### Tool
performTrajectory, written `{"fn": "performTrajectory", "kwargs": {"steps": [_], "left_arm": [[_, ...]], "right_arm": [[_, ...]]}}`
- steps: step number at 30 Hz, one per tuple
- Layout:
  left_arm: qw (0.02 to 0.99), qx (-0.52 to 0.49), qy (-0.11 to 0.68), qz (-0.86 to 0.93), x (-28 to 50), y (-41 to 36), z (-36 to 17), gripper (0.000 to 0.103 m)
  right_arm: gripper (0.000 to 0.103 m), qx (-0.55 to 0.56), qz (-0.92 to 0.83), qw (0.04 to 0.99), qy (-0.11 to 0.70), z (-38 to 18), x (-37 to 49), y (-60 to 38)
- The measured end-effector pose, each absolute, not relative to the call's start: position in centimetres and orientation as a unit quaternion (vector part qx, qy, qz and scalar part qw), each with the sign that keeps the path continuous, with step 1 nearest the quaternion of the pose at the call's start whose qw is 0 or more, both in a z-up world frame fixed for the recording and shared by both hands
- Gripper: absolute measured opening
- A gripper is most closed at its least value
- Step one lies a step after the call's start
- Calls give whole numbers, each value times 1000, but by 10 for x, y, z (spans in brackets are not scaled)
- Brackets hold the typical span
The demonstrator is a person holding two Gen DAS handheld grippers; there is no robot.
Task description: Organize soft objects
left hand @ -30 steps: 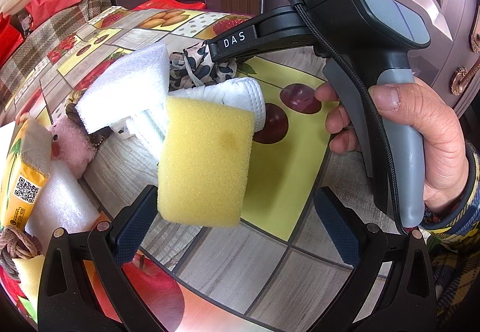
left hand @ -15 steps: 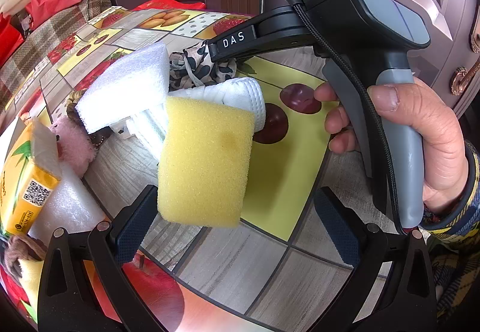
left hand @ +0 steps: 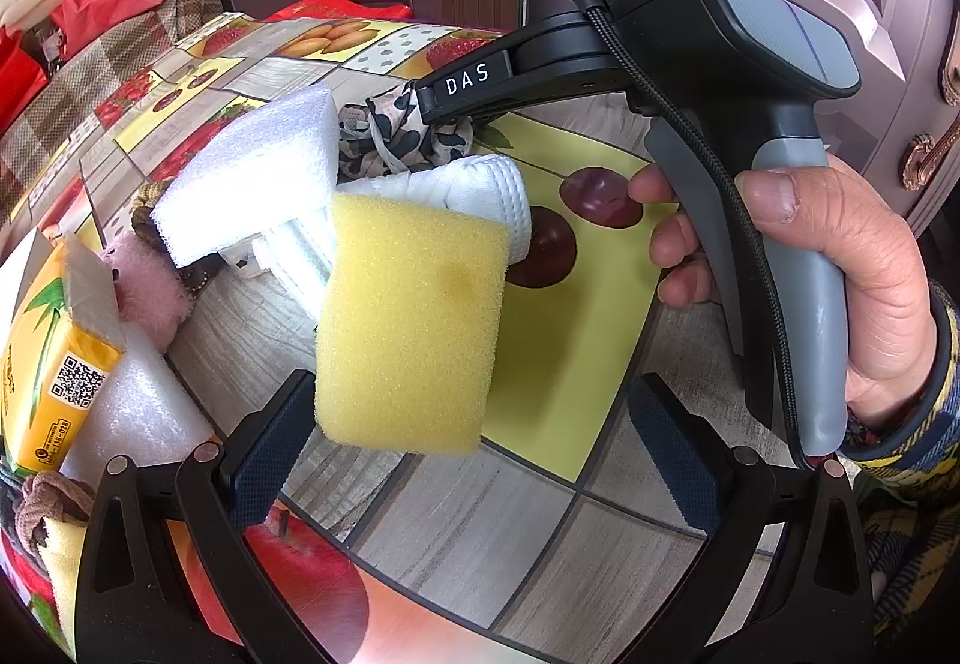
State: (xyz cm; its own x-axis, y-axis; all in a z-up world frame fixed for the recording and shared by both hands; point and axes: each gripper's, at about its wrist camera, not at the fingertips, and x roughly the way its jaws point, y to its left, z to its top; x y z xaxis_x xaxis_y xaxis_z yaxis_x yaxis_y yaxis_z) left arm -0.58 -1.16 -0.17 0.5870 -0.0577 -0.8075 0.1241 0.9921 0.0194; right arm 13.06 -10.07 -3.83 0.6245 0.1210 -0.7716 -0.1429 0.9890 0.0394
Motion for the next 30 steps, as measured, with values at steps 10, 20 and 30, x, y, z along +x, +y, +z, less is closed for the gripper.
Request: {"fn": "performTrajectory", "kwargs": {"steps": [10,20,30], "left_arm": [[890,37,451,-51,-6,-12,-2,102],[890,37,451,-51,-6,-11,-2,102],[890,37,451,-56,-7,-10,-1,102]], "right_arm": [[103,-13,73,901,427,-38,131,-101],[103,-13,74,901,427,-38,131,-101],[103,-13,74,901,427,-39,131,-101]]}}
